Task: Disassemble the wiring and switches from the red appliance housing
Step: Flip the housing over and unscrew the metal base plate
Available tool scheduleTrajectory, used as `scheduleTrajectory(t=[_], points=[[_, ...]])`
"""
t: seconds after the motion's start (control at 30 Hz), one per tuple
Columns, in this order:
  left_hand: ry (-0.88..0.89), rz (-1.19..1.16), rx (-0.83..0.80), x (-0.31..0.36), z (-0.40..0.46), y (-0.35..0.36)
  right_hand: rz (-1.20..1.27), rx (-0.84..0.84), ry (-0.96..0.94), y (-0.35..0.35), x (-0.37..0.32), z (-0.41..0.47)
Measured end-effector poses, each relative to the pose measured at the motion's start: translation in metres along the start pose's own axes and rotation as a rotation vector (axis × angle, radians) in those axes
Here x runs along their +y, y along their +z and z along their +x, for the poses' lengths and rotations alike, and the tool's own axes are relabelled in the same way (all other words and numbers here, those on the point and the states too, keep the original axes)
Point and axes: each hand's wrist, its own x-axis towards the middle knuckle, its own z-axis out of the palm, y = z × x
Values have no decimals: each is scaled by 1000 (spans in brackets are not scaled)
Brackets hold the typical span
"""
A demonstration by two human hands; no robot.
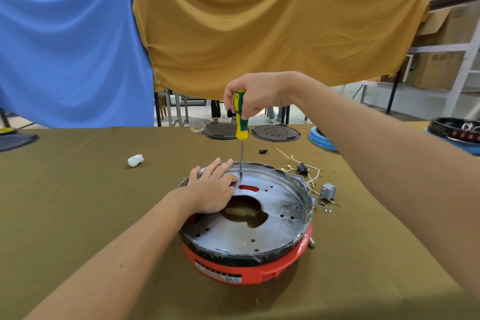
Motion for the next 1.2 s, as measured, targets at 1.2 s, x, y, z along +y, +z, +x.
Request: scheduleTrajectory(t=[1.2], points=[[-17, -5, -27, 6, -7, -7, -263, 57, 48, -1, 3, 1]])
